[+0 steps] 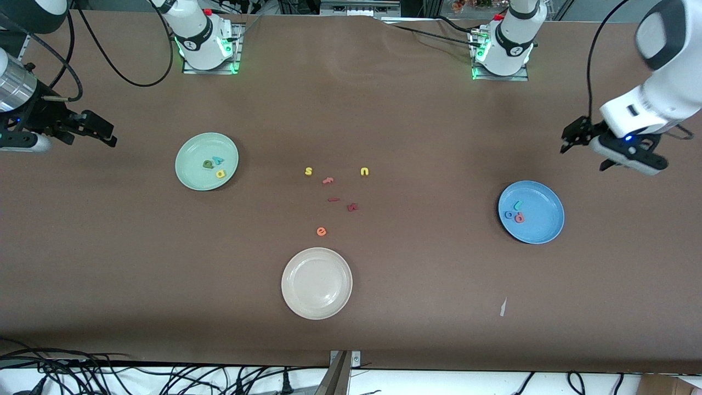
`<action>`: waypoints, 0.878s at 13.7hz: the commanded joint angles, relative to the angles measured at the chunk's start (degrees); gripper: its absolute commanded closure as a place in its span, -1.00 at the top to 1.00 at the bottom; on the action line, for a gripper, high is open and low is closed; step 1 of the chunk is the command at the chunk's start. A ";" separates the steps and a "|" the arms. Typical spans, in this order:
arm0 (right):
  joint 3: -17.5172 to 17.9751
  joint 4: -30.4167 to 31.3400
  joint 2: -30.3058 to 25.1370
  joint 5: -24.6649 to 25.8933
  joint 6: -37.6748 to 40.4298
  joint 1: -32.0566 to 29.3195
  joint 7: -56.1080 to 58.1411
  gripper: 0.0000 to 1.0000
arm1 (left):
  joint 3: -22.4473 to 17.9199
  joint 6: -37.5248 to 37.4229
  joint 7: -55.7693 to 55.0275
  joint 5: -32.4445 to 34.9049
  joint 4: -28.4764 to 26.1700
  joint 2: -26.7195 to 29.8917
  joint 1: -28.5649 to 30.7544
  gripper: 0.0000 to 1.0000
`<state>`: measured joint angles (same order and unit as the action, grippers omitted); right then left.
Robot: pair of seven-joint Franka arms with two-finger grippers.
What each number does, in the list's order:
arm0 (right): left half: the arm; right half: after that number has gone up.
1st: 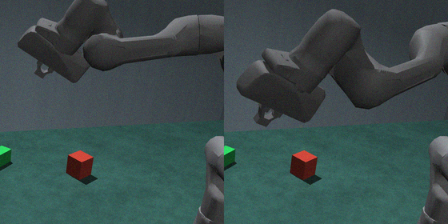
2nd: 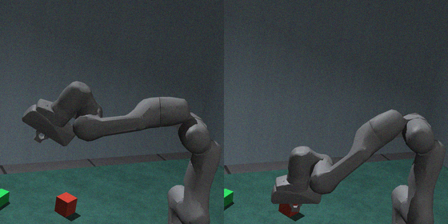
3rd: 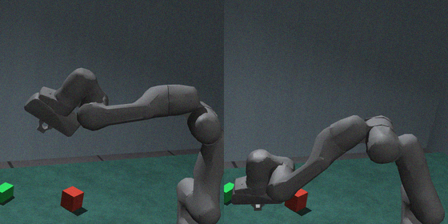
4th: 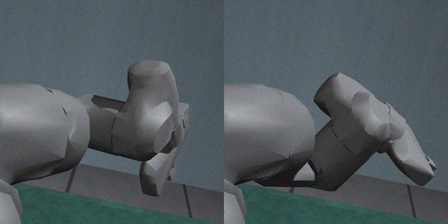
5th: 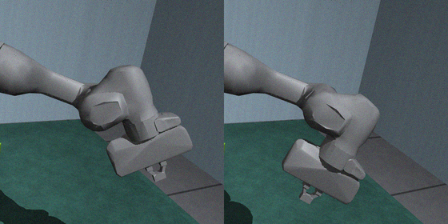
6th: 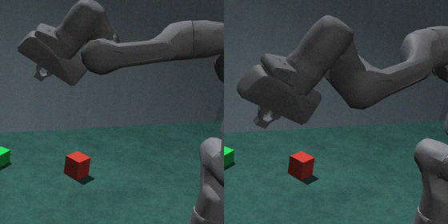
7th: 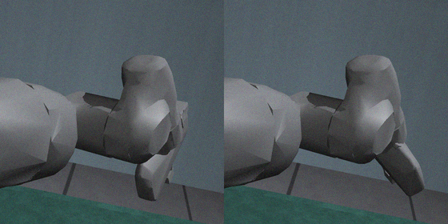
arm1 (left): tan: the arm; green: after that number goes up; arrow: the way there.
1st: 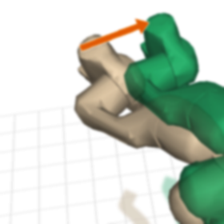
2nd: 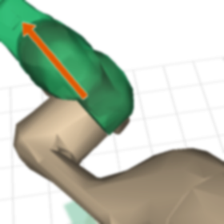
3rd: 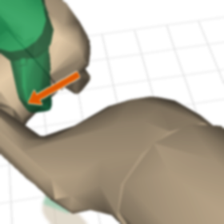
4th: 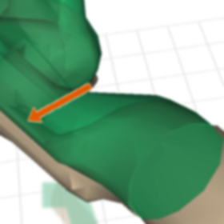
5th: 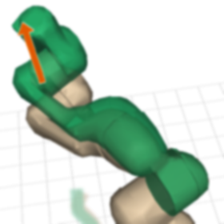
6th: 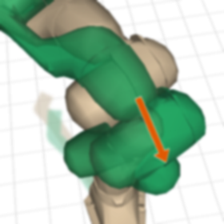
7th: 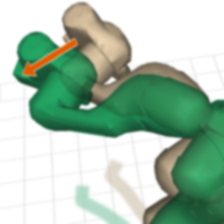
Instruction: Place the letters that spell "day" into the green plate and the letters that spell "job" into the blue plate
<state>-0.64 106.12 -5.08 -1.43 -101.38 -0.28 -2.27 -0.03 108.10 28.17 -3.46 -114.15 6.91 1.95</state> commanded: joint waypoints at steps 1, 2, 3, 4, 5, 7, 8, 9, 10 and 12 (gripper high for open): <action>0.29 -0.22 -1.85 0.29 1.98 -0.51 0.95 1.00 | -1.02 -10.33 -0.57 0.65 9.44 -1.55 0.42 1.00; 0.38 -0.21 -1.95 0.20 2.67 -0.51 1.04 1.00 | -1.02 -13.85 -1.79 0.56 12.00 -1.55 0.33 1.00; 0.46 -0.48 -3.34 0.29 3.81 -0.51 1.04 1.00 | -0.68 -16.75 -4.50 0.65 14.98 -1.55 0.33 1.00; 0.64 -0.65 -3.27 -0.14 3.56 -0.51 0.86 1.00 | 0.20 -19.22 -7.84 0.65 17.45 -1.73 -0.02 1.00; 0.64 -0.74 -1.96 -0.24 1.99 -0.33 0.95 1.00 | 2.03 -19.76 -11.44 0.73 18.61 -1.82 -0.28 1.00; 0.90 -2.67 -0.01 -0.67 0.04 0.46 0.86 1.00 | 4.85 -19.77 -16.73 3.18 19.93 -2.51 -0.72 1.00; 2.56 -4.07 -0.45 -0.33 -0.65 0.63 1.04 1.00 | 5.47 -20.20 -17.88 3.63 21.85 -3.74 -0.90 1.00; 3.62 -5.39 -0.02 0.46 -0.83 0.81 0.95 1.00 | 5.48 -20.90 -18.24 3.64 23.61 -5.14 -1.33 1.00; 3.72 -5.14 1.12 0.81 -1.53 0.81 0.60 1.00 | 5.22 -21.09 -18.33 3.72 24.93 -6.03 -1.60 1.00; 3.72 -6.01 2.27 0.82 -2.59 0.81 0.95 1.00 | 2.42 -21.09 -18.33 6.17 25.73 -7.35 -5.71 1.00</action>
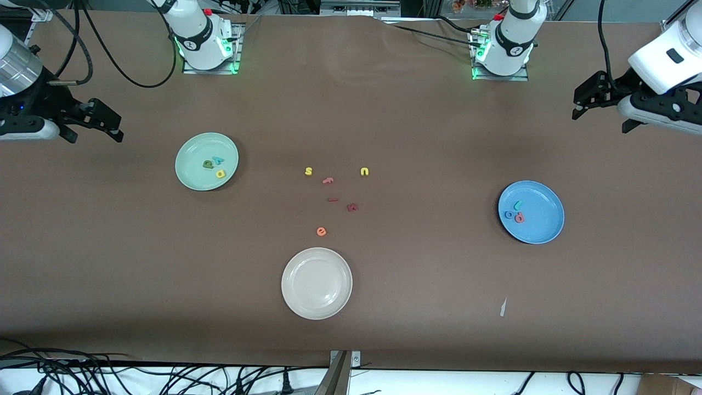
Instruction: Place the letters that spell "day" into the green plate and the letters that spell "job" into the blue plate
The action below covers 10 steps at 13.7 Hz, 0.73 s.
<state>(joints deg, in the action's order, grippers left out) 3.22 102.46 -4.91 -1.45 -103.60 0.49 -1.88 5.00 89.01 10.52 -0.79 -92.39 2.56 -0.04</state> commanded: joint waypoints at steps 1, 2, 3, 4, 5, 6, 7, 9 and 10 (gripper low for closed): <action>-0.14 -2.27 1.93 0.75 -0.02 0.03 0.56 1.00 | -4.02 -2.00 -0.76 4.21 4.06 -3.00 -5.83 1.00; -0.23 -2.27 1.84 0.40 0.41 0.03 0.65 1.00 | -4.82 -2.00 -0.76 4.22 4.06 -3.00 -6.37 1.00; -0.32 -2.27 1.84 0.39 0.51 0.03 0.65 1.00 | -5.26 -2.00 -0.76 4.13 4.06 -3.00 -6.47 1.00; -0.49 -2.27 1.92 0.31 0.51 0.03 0.65 1.00 | -5.18 -2.00 -0.76 3.96 4.06 -3.00 -6.47 1.00; -0.93 -2.10 1.92 0.31 0.77 -0.05 0.65 1.00 | -5.00 -2.00 -0.76 3.69 4.06 -3.17 -6.29 1.00; -1.80 -2.09 1.84 0.39 1.64 -0.05 0.74 1.00 | -5.00 -1.74 -0.76 3.43 4.06 -3.35 -6.03 1.00; -2.68 -2.35 1.75 0.31 2.08 -0.05 0.74 1.00 | -4.83 -1.73 -0.85 3.43 4.06 -3.35 -6.38 1.00; -3.83 -3.67 1.75 -0.31 2.26 -0.05 0.83 1.00 | -4.74 -1.73 -3.64 3.34 4.06 -3.35 -6.38 1.00; -3.75 -4.02 1.49 -0.31 3.05 -0.05 1.00 1.00 | -4.83 -1.73 -5.40 3.34 4.06 -3.35 -6.20 1.00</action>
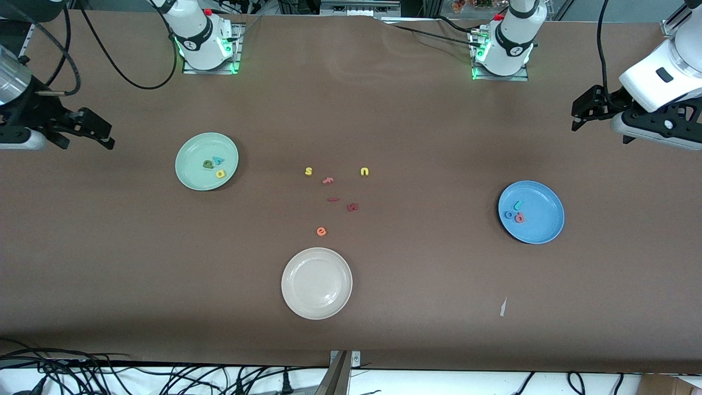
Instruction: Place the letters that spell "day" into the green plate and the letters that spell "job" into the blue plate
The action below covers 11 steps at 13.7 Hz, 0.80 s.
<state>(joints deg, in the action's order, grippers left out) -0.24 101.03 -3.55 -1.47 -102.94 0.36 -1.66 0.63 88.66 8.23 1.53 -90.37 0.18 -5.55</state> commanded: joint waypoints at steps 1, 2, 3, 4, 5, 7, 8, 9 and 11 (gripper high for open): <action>-0.11 -2.77 0.04 -0.29 3.18 0.08 0.78 1.00 | -0.45 -1.39 -3.48 1.11 2.04 -0.97 -0.43 1.00; -0.02 -2.77 0.03 -0.20 4.23 0.08 0.70 1.00 | -0.45 -1.39 -3.57 1.11 2.04 -0.97 -0.16 1.00; 0.07 -2.86 0.03 -0.03 4.85 0.16 0.61 1.00 | -0.62 -1.39 -3.48 1.11 2.04 -0.97 -0.07 1.00; 0.24 -2.77 0.03 -0.11 5.20 0.16 0.61 1.00 | -0.71 -1.39 -3.48 1.11 2.04 -0.97 0.02 1.00; 0.33 -2.77 0.12 -0.20 5.73 0.16 0.87 1.00 | -0.71 -1.39 -3.48 1.11 2.04 -1.06 -0.07 1.00; 0.33 -2.68 0.47 -0.20 6.35 0.16 4.11 1.00 | -0.71 -1.39 -3.57 1.11 2.04 -1.06 -0.07 1.00; 0.33 -2.68 0.82 -0.20 6.26 0.34 5.08 1.00 | -0.63 -1.39 -3.57 1.02 2.04 -1.06 -0.16 1.00; 0.33 -2.68 1.52 -0.03 6.26 0.69 5.44 1.00 | -0.63 -1.39 -3.48 1.02 2.04 -1.06 -0.16 1.00; 0.33 -2.77 1.97 -0.02 5.73 0.69 5.44 1.00 | -0.63 -1.39 -3.40 1.02 2.04 -1.06 -0.16 1.00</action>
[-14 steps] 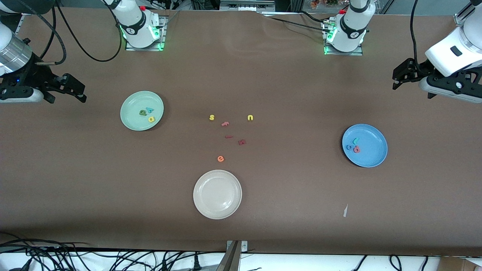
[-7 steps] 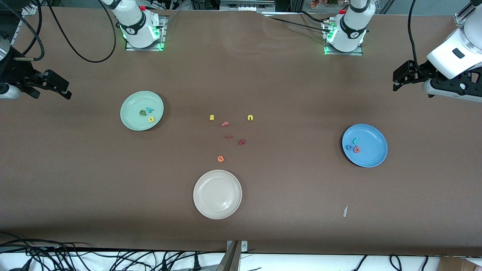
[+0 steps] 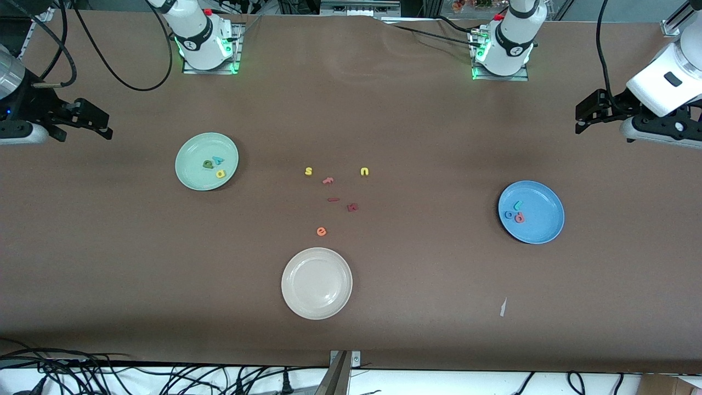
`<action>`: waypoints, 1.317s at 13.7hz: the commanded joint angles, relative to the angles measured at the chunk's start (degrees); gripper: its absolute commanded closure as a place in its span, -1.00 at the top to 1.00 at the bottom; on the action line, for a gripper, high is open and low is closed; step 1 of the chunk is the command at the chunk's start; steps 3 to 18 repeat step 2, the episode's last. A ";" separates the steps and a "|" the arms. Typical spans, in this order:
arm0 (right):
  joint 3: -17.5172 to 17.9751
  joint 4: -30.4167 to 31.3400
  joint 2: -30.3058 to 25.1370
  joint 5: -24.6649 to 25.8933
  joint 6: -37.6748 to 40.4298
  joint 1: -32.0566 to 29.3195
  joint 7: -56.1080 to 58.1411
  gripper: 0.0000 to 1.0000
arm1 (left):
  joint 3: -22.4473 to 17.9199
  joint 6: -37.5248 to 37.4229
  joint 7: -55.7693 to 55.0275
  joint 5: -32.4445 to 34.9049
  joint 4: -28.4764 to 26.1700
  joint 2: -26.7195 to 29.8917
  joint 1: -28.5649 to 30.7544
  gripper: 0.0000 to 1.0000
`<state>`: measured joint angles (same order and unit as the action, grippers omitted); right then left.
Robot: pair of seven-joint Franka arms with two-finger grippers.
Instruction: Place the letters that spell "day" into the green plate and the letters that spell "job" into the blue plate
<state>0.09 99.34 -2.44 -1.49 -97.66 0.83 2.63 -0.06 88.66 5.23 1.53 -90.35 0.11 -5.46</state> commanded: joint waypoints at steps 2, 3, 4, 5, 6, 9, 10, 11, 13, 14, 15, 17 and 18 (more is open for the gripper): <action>-0.01 -1.43 0.77 0.08 0.28 0.22 1.15 1.00 | 0.06 -1.38 -0.40 1.02 2.11 -0.99 -0.34 1.00; -0.01 -1.43 0.77 0.08 0.28 0.22 1.15 1.00 | 0.06 -1.38 -0.40 1.02 2.11 -0.99 -0.34 1.00; -0.01 -1.43 0.77 0.08 0.28 0.22 1.15 1.00 | 0.06 -1.38 -0.40 1.02 2.11 -0.99 -0.34 1.00; -0.01 -1.43 0.77 0.08 0.28 0.22 1.15 1.00 | 0.06 -1.38 -0.40 1.02 2.11 -0.99 -0.34 1.00; -0.01 -1.43 0.77 0.08 0.28 0.22 1.15 1.00 | 0.06 -1.38 -0.40 1.02 2.11 -0.99 -0.34 1.00; -0.01 -1.43 0.77 0.08 0.28 0.22 1.15 1.00 | 0.06 -1.38 -0.40 1.02 2.11 -0.99 -0.34 1.00; -0.01 -1.43 0.77 0.08 0.28 0.22 1.15 1.00 | 0.06 -1.38 -0.40 1.02 2.11 -0.99 -0.34 1.00; -0.01 -1.43 0.77 0.08 0.28 0.22 1.15 1.00 | 0.06 -1.38 -0.40 1.02 2.11 -0.99 -0.34 1.00; -0.01 -1.43 0.77 0.08 0.28 0.22 1.15 1.00 | 0.06 -1.38 -0.40 1.02 2.11 -0.99 -0.34 1.00; -0.01 -1.43 0.77 0.08 0.28 0.22 1.15 1.00 | 0.06 -1.38 -0.40 1.02 2.11 -0.99 -0.34 1.00; -0.01 -1.43 0.77 0.08 0.28 0.22 1.15 1.00 | 0.06 -1.38 -0.40 1.02 2.11 -0.99 -0.34 1.00; -0.01 -1.43 0.77 0.08 0.28 0.22 1.15 1.00 | 0.06 -1.38 -0.40 1.02 2.11 -0.99 -0.34 1.00; -0.01 -1.43 0.77 0.08 0.28 0.22 1.15 1.00 | 0.06 -1.38 -0.40 1.02 2.11 -0.99 -0.34 1.00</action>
